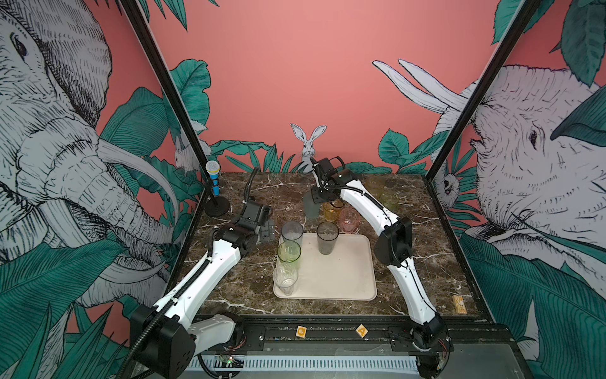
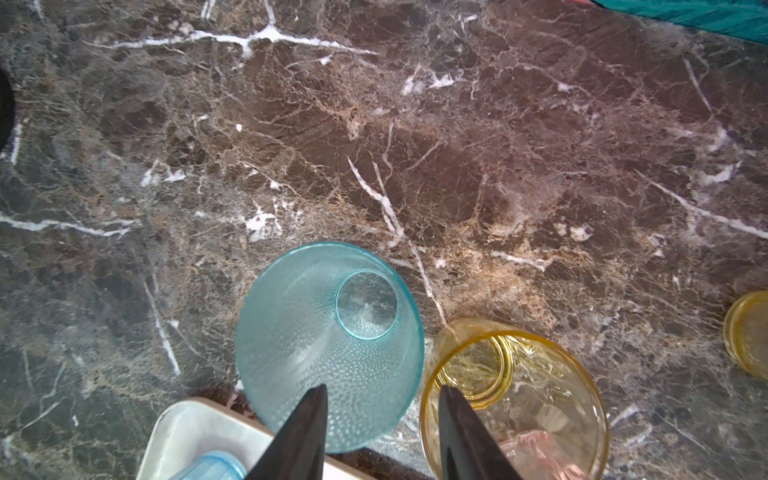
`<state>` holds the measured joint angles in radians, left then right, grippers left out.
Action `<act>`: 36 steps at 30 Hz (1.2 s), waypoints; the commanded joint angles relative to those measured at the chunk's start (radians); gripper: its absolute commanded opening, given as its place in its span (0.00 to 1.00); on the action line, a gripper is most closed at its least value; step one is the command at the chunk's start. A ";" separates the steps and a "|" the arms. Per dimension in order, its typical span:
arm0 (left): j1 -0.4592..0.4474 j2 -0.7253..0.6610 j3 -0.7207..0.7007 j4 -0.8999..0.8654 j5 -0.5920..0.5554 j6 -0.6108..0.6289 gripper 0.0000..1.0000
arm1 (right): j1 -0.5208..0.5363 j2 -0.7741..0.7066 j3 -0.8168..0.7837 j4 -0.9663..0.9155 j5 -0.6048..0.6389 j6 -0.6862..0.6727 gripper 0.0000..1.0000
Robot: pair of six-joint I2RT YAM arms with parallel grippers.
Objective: Place the glasses into the tray
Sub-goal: Pick up the glass from the top-center of the table.
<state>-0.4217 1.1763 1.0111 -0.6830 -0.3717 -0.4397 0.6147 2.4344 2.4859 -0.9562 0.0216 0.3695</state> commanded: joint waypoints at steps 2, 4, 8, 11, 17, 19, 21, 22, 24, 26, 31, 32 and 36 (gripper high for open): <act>0.006 -0.014 0.018 0.008 0.010 -0.010 0.94 | -0.007 0.023 0.025 0.030 0.031 -0.012 0.46; 0.006 -0.024 0.014 0.014 0.014 -0.011 0.94 | -0.008 0.031 0.024 0.034 0.039 -0.014 0.46; 0.006 -0.037 0.009 0.024 0.019 -0.007 0.94 | -0.013 0.045 0.029 0.044 0.040 -0.011 0.46; 0.006 -0.034 0.014 0.024 0.022 -0.006 0.94 | -0.018 0.056 0.031 0.052 0.048 -0.011 0.46; 0.006 -0.022 0.027 0.017 0.025 -0.001 0.93 | -0.024 0.068 0.034 0.070 0.054 -0.006 0.43; 0.006 -0.020 0.031 0.017 0.027 -0.001 0.93 | -0.026 0.071 0.034 0.076 0.052 -0.004 0.41; 0.006 -0.019 0.032 0.017 0.029 -0.003 0.93 | -0.026 0.076 0.037 0.082 0.048 -0.004 0.40; 0.006 -0.018 0.032 0.017 0.030 -0.005 0.93 | -0.026 0.078 0.039 0.085 0.048 -0.003 0.39; 0.006 -0.016 0.032 0.017 0.032 -0.005 0.93 | -0.027 0.083 0.042 0.089 0.046 -0.001 0.38; 0.006 -0.014 0.033 0.014 0.033 -0.007 0.93 | -0.027 0.088 0.048 0.091 0.045 0.000 0.37; 0.006 -0.012 0.041 0.009 0.030 -0.005 0.93 | -0.026 0.104 0.065 0.102 0.033 0.007 0.31; 0.005 -0.011 0.042 0.008 0.030 -0.004 0.93 | -0.027 0.108 0.068 0.102 0.031 0.006 0.30; 0.005 -0.001 0.043 0.010 0.034 -0.007 0.94 | -0.027 0.113 0.076 0.101 0.036 0.006 0.21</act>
<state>-0.4217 1.1713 1.0283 -0.6666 -0.3367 -0.4400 0.5941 2.5225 2.5355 -0.8696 0.0532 0.3706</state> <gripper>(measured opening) 0.934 0.210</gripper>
